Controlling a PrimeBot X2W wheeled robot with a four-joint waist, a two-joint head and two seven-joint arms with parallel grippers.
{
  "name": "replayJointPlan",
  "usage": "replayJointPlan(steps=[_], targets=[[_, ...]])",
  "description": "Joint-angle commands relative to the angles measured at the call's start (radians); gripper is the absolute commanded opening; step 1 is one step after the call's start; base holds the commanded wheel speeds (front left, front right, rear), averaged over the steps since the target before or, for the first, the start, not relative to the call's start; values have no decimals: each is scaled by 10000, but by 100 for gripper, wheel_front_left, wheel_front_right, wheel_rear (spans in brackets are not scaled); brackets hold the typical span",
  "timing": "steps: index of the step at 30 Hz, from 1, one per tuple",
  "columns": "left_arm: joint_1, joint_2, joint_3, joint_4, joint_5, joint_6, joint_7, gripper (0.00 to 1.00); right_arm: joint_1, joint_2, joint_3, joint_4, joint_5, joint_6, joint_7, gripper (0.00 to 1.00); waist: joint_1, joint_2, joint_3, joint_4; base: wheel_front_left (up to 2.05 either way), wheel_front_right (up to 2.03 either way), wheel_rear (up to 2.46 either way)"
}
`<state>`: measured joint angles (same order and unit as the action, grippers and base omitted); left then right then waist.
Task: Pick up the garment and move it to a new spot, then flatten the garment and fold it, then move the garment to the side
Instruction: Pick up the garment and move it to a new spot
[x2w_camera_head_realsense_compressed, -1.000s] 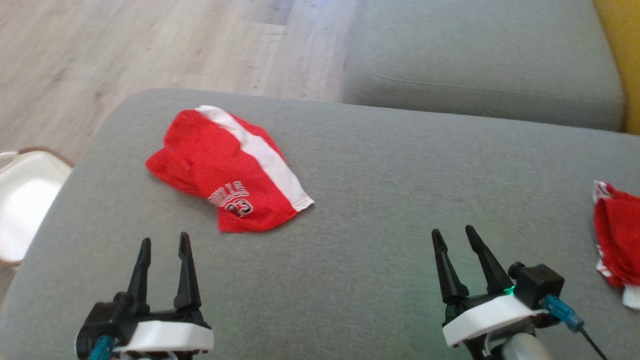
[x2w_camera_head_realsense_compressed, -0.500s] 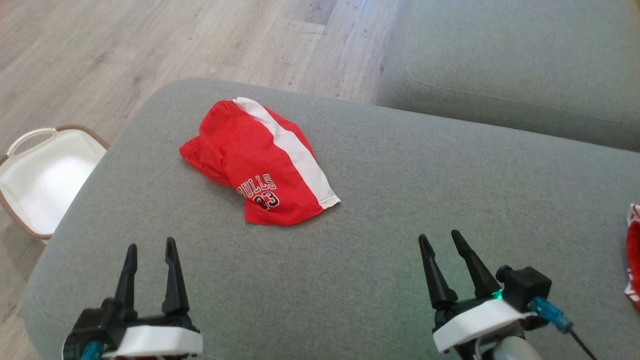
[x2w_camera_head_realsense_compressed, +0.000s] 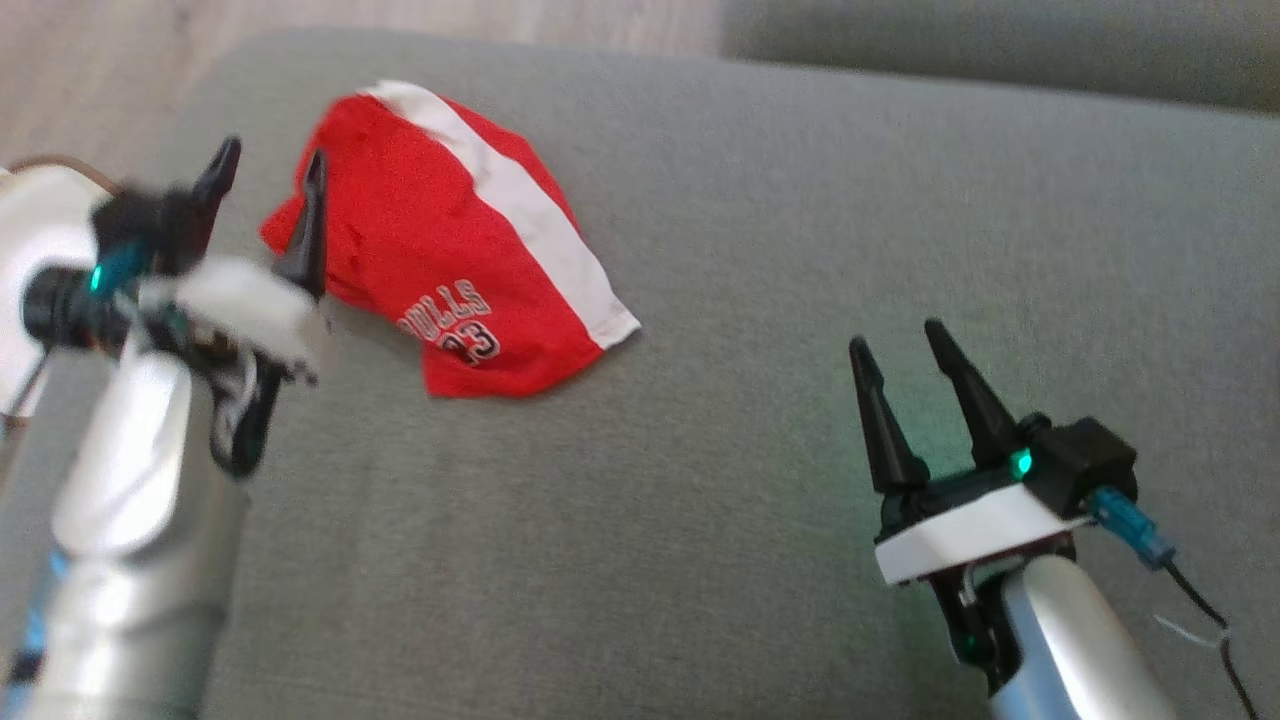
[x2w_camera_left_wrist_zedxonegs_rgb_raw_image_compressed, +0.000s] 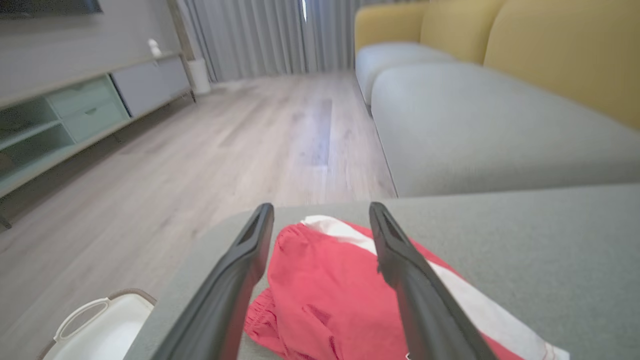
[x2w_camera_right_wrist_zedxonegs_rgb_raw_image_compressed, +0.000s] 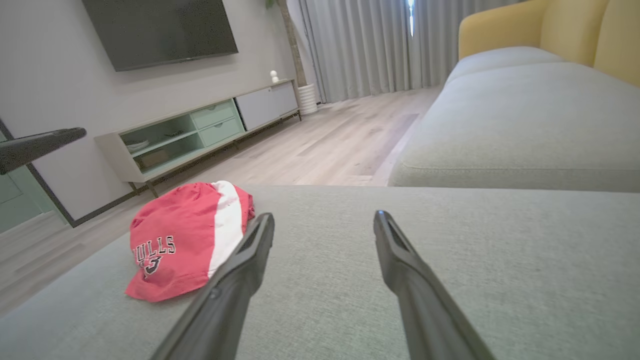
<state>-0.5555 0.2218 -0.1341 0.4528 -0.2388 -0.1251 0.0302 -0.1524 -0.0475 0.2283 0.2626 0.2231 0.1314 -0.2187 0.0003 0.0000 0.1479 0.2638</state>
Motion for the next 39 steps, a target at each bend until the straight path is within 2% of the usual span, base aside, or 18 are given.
replayJointPlan(steps=[1, 6, 11, 15, 22, 23, 24, 26, 31, 37, 39], targets=[[-940, 617, -207, 311, -274, -43, 706, 100, -423, -28, 238, -466, -164, -7, 6, 100, -3, 0, 944, -718, 0, 0, 0], [-2646, 1695, -1988, 1529, -1659, -52, 2518, 100, -859, -28, 139, -980, -213, -7, -14, 100, -3, 0, 1756, -1422, 0, 0, 0], [-3505, 2347, -3261, 2260, -2976, -53, 3891, 100, -1046, -28, -4, -1491, -300, -7, 14, 100, -3, 0, 2346, -1952, 0, 0, 0], [-3915, 2603, -3675, 2918, -3535, -54, 4390, 100, -1076, -28, -247, -1801, -389, -7, 63, 100, -3, 0, 2645, -2217, 0, 0, 0], [-4051, 2594, -4350, 3756, -4326, -54, 5140, 100, -1005, -28, -352, -2038, -463, -7, 108, 100, -3, 0, 2774, -2406, 0, 0, 0], [-4043, 2585, -4458, 3781, -4458, -55, 5209, 19, -994, -28, -370, -2052, -465, -7, 112, 100, -3, 0, 2759, -2409, 0, 0, 0], [-4030, 2580, -4563, 3762, -4605, -55, 5228, 0, -981, -28, -386, -2055, -462, -7, 117, 100, -3, 0, 2726, -2406, 0, 0, 0], [-4054, 2627, -4686, 3688, -4791, -55, 4943, 0, -947, -28, -411, -2041, -461, -7, 125, 100, -3, 0, 2624, -2382, 0, 0, 0], [-4287, 2579, -4482, 3621, -4883, -55, 3276, 0, -928, -28, -381, -1934, -428, -7, 114, 100, -3, 0, 2297, -2345, 0, 0, 0], [-4252, 1807, -4036, 3198, -5602, -55, 1361, 0, -746, -28, -414, -1565, -261, -7, 16, 100, -3, 0, 1445, -2247, 0, 0, 0], [-4037, 1349, -4081, 2899, -5719, -55, 829, 0, -638, -28, -462, -1373, -156, -7, -14, 100, -3, 0, 992, -2233, 0, 0, 0]])
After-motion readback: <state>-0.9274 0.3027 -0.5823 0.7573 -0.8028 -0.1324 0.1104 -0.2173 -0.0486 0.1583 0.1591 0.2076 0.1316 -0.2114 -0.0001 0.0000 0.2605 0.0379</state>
